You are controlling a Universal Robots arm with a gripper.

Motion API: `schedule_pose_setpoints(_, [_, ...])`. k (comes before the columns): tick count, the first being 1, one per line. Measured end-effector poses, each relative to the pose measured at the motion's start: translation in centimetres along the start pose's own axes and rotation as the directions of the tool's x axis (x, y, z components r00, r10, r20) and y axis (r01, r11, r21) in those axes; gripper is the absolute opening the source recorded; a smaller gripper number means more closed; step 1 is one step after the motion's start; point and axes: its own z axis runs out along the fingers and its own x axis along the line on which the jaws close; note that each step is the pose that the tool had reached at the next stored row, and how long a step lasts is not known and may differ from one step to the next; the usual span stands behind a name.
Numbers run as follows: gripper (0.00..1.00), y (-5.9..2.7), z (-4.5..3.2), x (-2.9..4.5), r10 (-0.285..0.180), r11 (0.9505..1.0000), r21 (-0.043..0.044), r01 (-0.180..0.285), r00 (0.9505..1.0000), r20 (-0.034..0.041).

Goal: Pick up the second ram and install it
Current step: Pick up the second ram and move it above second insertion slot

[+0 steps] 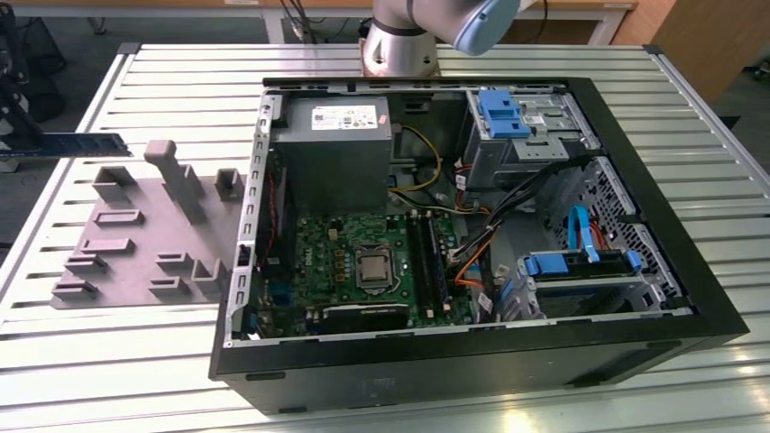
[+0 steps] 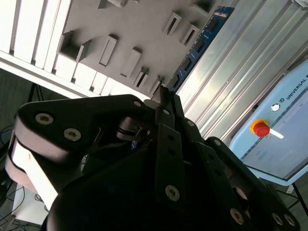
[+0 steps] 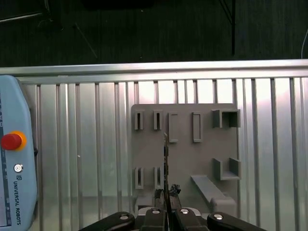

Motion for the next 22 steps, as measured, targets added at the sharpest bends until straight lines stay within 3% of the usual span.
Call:
schedule_pose_setpoints(10, [0.14,-1.86,0.0,-0.08,0.0,1.0,0.0001,0.0,1.0,-0.0002])
schedule_pose_setpoints(15, [0.14,-2.4,0.04,-0.1,-0.028,0.9996,-0.0002,0.028,0.9996,-0.0003])
schedule_pose_setpoints(22, [0.14,-4.23,0.03,-0.18,-0.028,0.9996,-0.0013,0.028,0.9996,-0.0004])
